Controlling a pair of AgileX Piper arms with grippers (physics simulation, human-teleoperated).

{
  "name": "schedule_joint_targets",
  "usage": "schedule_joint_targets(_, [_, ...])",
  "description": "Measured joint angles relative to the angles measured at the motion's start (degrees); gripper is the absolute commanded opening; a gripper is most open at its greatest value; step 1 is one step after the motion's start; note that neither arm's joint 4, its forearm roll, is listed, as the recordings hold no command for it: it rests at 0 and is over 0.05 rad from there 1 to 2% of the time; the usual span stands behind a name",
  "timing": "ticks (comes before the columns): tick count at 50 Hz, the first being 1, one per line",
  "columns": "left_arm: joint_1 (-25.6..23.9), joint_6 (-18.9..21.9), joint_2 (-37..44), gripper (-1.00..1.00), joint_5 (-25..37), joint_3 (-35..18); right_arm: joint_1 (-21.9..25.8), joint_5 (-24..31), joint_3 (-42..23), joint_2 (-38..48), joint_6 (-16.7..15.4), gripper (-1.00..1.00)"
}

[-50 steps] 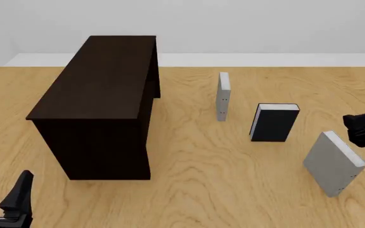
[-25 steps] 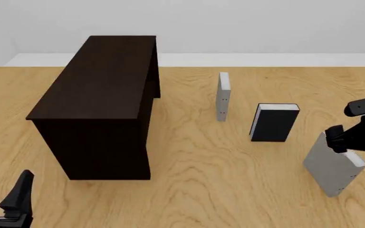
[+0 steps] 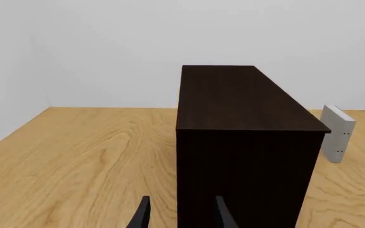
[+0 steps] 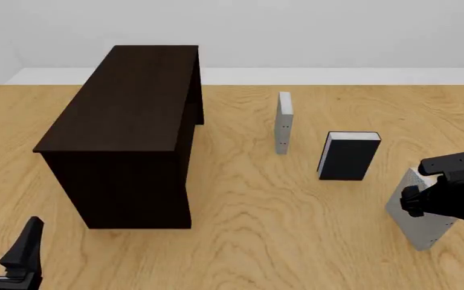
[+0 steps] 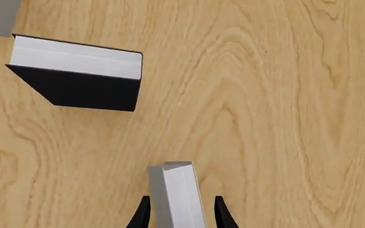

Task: Pick up the book on the right and place it under the cabinet shelf.

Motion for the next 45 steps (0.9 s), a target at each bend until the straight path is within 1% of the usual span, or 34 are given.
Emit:
schedule_joint_targets(4, [-0.01, 0.00, -0.02, 1.00, 0.00, 0.01, -0.07, -1.49, 0.44, 0.71, 0.16, 1.00])
schedule_joint_targets(5, [-0.01, 0.00, -0.02, 1.00, 0.00, 0.02, -0.12, -1.79, 0.51, 0.72, 0.20, -1.00])
schedule_joint_targets(7, [-0.01, 0.00, -0.04, 1.00, 0.03, 0.01, -0.01, -2.38, 0.72, 0.67, 0.65, -1.00])
schedule_joint_targets(15, [-0.02, 0.00, -0.14, 1.00, 0.13, 0.00, 0.66, -2.98, 1.47, 0.19, 0.44, -1.00])
schedule_joint_targets(23, [-0.02, 0.00, -0.22, 1.00, 0.20, 0.01, 1.38, -1.92, 1.35, -0.45, 1.05, -1.00])
schedule_joint_targets(32, [-0.02, 0.00, -0.33, 1.00, 0.31, 0.01, 3.38, 3.10, 0.77, -4.37, 2.06, -1.00])
schedule_joint_targets(45, [-0.03, 0.00, -0.38, 1.00, 0.38, 0.00, 8.65, 13.33, -2.12, -13.10, 4.71, -1.00])
